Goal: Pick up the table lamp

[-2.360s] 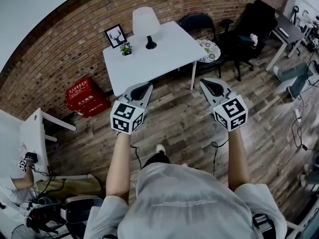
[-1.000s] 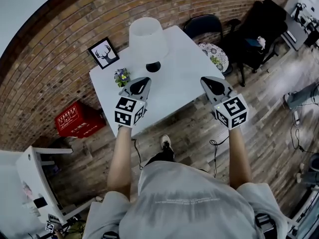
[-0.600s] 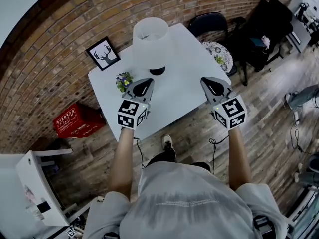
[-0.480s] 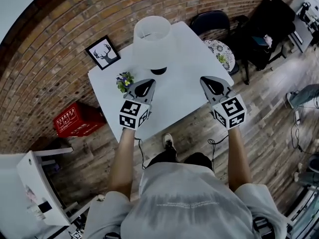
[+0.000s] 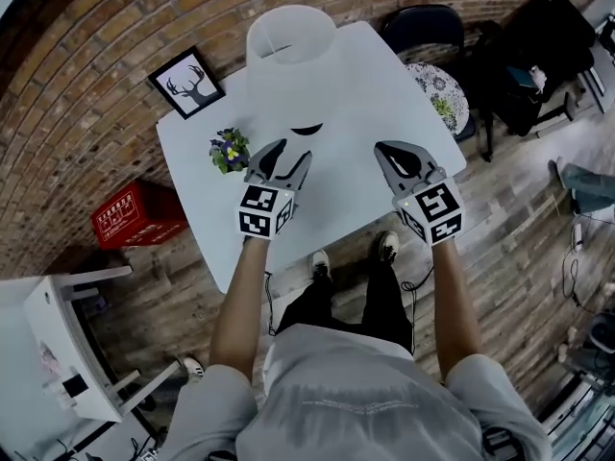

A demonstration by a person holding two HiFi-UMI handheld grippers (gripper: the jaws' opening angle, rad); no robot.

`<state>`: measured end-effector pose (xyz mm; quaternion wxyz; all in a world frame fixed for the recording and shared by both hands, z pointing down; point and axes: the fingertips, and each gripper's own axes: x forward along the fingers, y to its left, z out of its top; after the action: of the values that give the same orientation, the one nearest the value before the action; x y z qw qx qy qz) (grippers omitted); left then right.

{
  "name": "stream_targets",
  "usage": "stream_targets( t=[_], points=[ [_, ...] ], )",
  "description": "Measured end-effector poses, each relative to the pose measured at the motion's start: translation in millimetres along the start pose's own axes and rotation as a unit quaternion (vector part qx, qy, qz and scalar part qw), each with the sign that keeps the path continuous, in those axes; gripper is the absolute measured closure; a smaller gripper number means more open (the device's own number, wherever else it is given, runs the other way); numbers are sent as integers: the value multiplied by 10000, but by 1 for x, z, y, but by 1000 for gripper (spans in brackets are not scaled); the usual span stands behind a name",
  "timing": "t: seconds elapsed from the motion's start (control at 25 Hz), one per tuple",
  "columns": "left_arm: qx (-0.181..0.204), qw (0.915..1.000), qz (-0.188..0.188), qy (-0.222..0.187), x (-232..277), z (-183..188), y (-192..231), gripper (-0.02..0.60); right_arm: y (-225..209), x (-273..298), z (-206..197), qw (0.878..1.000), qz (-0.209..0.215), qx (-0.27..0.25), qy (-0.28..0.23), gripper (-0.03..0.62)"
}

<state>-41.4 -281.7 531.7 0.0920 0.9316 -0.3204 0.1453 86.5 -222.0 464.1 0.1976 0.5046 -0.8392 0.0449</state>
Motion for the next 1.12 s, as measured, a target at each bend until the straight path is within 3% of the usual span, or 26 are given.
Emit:
stream_targets(
  t=[0.28,0.72,0.92,1.12],
  points=[
    [-230,9978,605,-107,52,-41,29,321,-21,24,-52,9998,4,201,-91,592],
    [193,9891,1326,-609,115,-50,68,261,-35,54,-75,9994,-120,138,-299,592],
    [347,9861,1414,-801,130,-39,84,256,-34,60,-80,9992,-182,148,-326,592],
    [-1,9859,1332,-1011,142,-33,97,256,-36,65,-86,9992,-220,166,-286,592]
  ],
)
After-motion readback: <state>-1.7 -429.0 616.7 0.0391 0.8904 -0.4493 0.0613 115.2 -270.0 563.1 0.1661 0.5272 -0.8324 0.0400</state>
